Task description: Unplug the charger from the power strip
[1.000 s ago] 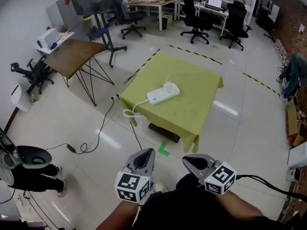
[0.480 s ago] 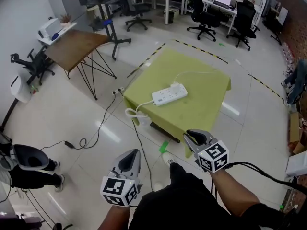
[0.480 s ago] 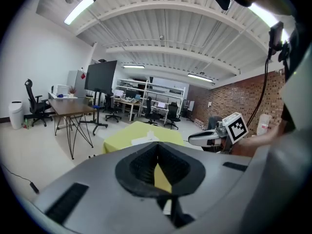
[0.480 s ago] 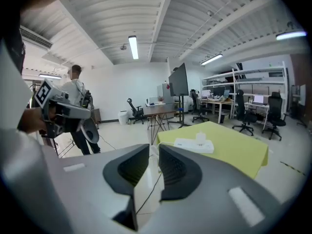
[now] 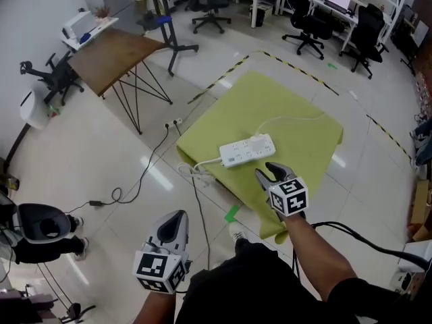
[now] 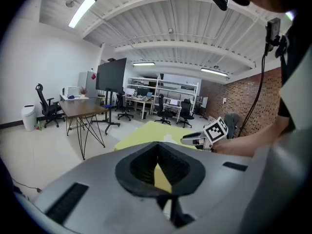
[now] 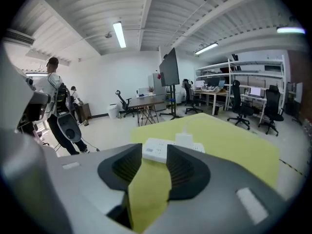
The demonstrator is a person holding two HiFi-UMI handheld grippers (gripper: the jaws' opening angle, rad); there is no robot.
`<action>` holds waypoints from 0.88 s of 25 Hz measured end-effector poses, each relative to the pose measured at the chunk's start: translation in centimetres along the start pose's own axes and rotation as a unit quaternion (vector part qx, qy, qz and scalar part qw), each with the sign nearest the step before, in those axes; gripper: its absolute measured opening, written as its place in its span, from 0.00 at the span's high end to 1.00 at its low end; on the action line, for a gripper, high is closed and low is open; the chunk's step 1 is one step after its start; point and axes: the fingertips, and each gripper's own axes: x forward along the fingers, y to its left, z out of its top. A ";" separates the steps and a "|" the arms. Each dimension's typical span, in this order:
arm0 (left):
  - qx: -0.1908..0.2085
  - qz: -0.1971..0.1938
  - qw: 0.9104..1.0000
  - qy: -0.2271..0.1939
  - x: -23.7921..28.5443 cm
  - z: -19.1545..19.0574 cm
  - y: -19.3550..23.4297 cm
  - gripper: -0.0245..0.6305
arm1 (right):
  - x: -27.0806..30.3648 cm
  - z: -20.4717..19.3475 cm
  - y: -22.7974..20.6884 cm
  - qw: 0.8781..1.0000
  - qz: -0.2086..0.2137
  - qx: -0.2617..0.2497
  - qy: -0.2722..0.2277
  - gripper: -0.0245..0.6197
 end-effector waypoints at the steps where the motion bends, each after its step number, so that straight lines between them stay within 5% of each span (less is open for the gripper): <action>1: 0.001 0.003 1.000 0.002 0.8 0.2 0.1 0.95 | 0.8 0.2 -0.7 1.000 0.002 0.002 0.002 0.72; 15: -0.014 0.032 0.998 0.046 8.3 1.4 0.3 0.95 | 9.0 0.1 -7.6 0.999 -0.003 0.022 0.036 0.53; 22: -0.017 0.050 0.997 0.056 9.2 1.8 1.0 0.95 | 12.2 -0.4 -8.3 0.998 -0.004 -0.007 0.059 0.49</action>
